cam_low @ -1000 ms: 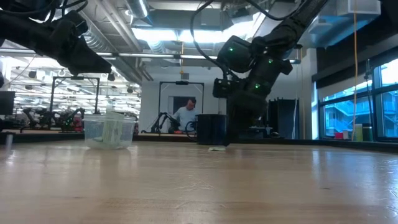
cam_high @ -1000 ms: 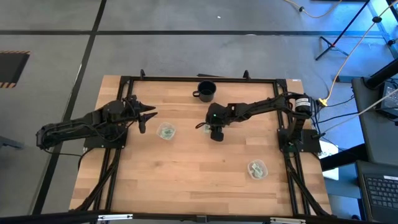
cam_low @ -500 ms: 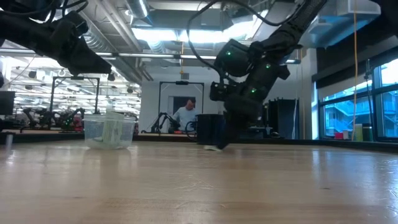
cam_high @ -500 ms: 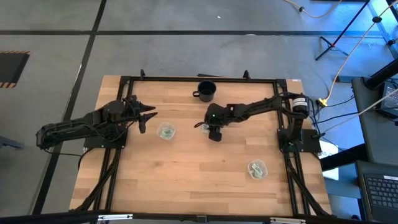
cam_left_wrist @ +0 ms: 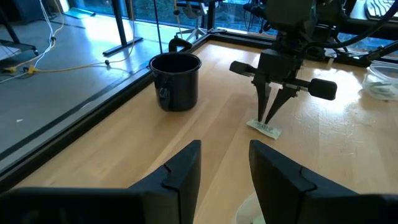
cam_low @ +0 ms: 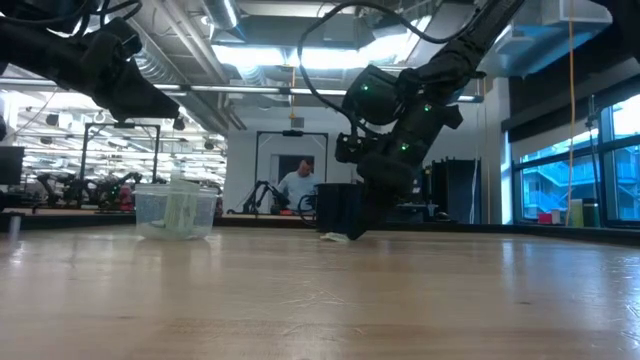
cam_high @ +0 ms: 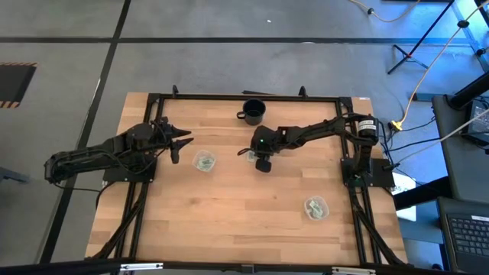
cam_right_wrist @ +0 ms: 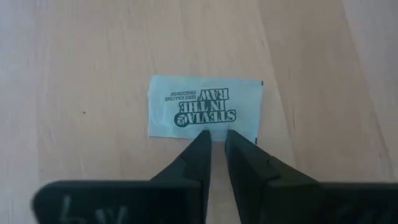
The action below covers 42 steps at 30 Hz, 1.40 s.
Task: Pick and place items into bin
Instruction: Put the white stevia packet into the bottom transparent bin
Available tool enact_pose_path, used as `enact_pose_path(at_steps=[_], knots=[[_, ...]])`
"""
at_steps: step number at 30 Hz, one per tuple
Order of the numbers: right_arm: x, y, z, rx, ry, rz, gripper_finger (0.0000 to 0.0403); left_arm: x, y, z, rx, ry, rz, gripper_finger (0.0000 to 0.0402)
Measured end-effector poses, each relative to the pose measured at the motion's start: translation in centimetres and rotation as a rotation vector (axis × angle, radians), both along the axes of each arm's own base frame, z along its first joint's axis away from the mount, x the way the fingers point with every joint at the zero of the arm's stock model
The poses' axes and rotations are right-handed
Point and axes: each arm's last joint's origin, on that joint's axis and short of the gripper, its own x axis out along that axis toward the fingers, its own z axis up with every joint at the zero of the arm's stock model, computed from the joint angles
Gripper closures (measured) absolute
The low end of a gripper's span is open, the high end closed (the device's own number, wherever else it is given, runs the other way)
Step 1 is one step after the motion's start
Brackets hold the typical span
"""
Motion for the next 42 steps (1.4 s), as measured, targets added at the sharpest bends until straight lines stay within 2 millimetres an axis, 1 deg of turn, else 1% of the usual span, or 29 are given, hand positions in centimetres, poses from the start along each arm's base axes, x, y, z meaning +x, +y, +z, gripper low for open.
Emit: enact_pose_path(at_steps=[4,11,17,21,24,34,37,42], knots=[[0.0,0.0,0.0,0.000,0.000,0.000,0.0365,0.0,0.0,0.0,0.001,0.000,0.000,0.0272],[0.0,0.0,0.0,0.000,-0.003,0.001,0.0390,0.0,0.0,0.0,0.001,0.001,0.000,0.0272],[0.0,-0.2,0.0,0.015,-0.005,-0.008,0.0396,0.0,0.0,0.0,0.000,0.004,0.000,0.0272],[-0.1,-0.5,0.0,0.069,-0.012,-0.096,0.0382,0.0,0.0,0.0,-0.002,0.005,0.000,0.0272],[-0.1,-0.7,0.0,0.107,-0.016,-0.119,0.0369,0.0,0.0,-0.1,-0.007,0.003,0.002,0.0272],[-0.3,-1.7,0.0,0.293,-0.027,-0.275,0.0331,0.0,0.0,-0.1,-0.017,0.000,0.005,0.0272],[-0.3,-1.7,0.0,0.313,-0.027,-0.306,0.0317,0.0,0.0,-0.1,-0.027,-0.001,0.008,0.0272],[-0.2,-1.7,0.0,0.314,-0.034,-0.300,0.0291,0.0,0.0,-0.1,-0.029,0.004,0.008,0.0272]])
